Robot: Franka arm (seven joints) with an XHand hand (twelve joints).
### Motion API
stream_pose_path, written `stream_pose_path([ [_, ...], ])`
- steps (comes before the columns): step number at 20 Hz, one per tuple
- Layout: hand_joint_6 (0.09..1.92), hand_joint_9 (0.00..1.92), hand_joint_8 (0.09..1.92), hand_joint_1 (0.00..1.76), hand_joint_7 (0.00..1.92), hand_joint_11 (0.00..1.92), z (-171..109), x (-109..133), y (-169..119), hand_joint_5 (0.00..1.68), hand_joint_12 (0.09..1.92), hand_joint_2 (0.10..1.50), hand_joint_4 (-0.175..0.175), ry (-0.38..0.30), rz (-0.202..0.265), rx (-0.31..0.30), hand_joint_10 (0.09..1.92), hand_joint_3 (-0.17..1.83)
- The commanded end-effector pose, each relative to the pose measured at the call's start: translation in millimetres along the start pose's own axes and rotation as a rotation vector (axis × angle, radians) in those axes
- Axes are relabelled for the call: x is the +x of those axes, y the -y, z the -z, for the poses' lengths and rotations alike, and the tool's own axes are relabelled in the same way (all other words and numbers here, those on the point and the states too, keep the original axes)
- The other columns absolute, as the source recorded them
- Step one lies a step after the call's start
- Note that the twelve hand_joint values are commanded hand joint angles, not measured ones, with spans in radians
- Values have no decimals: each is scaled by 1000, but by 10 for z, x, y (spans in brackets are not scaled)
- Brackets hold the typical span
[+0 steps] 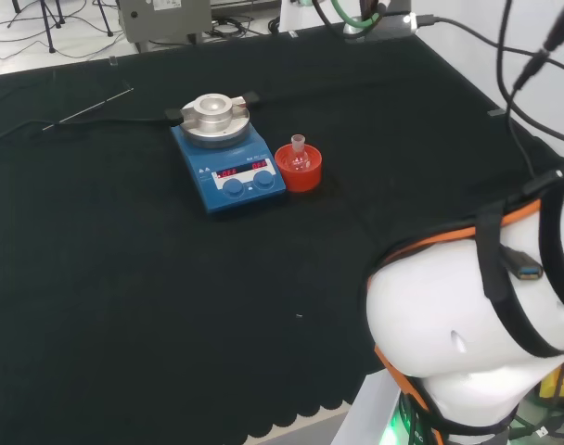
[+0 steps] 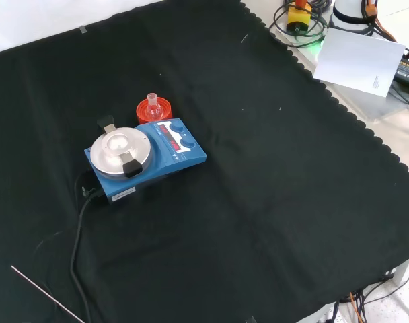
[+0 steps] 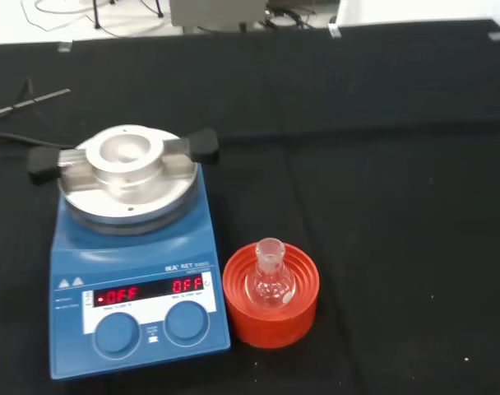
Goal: Pick up the round-bottom flask.
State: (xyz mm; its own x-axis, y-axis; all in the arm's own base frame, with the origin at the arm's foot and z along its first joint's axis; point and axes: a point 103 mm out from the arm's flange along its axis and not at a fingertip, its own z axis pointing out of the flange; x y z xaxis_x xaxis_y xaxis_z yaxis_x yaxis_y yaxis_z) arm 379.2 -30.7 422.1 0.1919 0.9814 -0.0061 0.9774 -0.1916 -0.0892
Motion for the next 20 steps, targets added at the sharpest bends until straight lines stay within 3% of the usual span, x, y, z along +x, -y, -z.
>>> stream_pose_path([
  [1, 87, 99, 484, 299, 39, 0, -465, -239, -831, 226, 1095, 1199, -31, -58, -70, 25, 660, 237],
  [8, 87, 112, 498, 415, 53, 0, -817, -303, -1291, 253, 1104, 1125, -36, -101, -63, 42, 668, 222],
  [10, 87, 129, 507, 503, 65, 0, -965, -330, -1379, 272, 1126, 1065, -36, -79, -56, 45, 670, 213],
  [15, 87, 179, 535, 668, 89, 0, -1405, -416, -1612, 327, 1207, 833, -34, -126, -81, 87, 666, 486],
  [20, 87, 230, 567, 745, 120, 0, -1801, -488, -1799, 334, 1270, 729, -38, -168, -96, 108, 678, 622],
])
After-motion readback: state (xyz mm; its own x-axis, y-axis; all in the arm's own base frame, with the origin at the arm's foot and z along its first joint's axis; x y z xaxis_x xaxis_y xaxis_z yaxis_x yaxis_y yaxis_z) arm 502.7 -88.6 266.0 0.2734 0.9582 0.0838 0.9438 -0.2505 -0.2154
